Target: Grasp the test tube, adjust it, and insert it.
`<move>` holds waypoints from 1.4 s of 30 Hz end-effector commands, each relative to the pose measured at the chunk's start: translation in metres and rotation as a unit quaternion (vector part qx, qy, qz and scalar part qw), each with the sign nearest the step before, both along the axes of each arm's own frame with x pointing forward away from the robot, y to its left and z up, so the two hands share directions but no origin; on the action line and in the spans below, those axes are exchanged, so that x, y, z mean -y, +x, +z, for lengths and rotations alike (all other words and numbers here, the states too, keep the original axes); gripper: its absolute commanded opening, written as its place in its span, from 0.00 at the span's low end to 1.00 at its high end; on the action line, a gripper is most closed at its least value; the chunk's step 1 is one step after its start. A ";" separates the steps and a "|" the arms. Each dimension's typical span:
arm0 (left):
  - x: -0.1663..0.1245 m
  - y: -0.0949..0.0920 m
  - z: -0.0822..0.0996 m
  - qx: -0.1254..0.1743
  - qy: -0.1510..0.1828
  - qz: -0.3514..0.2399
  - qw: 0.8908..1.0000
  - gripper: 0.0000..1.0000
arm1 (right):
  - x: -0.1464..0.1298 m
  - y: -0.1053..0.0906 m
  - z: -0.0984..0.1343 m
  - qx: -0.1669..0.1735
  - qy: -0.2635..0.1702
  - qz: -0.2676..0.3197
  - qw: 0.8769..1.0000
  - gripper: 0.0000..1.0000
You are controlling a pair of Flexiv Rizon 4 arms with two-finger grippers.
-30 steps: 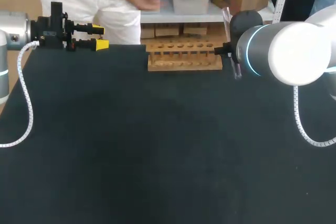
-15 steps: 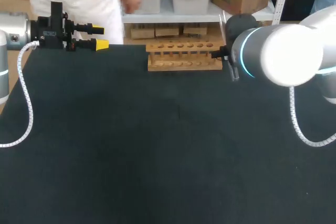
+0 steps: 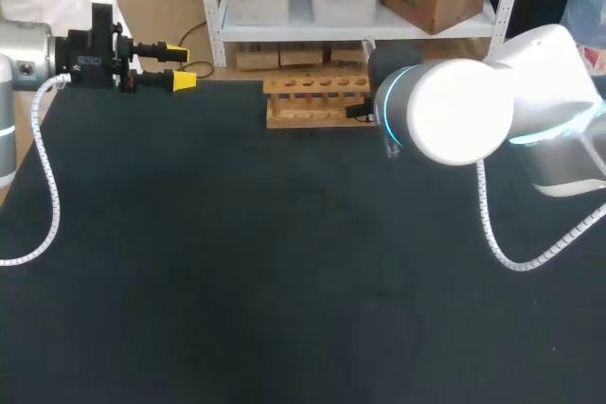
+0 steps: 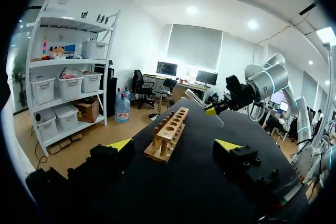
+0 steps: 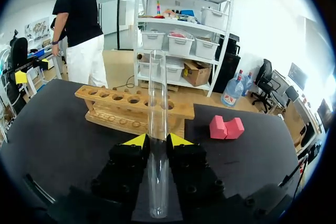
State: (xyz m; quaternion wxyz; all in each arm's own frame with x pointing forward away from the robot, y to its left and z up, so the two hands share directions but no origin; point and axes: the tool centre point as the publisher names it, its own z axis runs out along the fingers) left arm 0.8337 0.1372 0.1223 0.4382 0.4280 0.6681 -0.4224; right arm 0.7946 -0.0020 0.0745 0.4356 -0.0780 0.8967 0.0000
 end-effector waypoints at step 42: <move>0.000 0.000 -0.001 0.002 -0.001 0.000 1.000 1.00 | -0.007 0.048 -0.034 -0.058 -0.011 0.005 0.998 0.00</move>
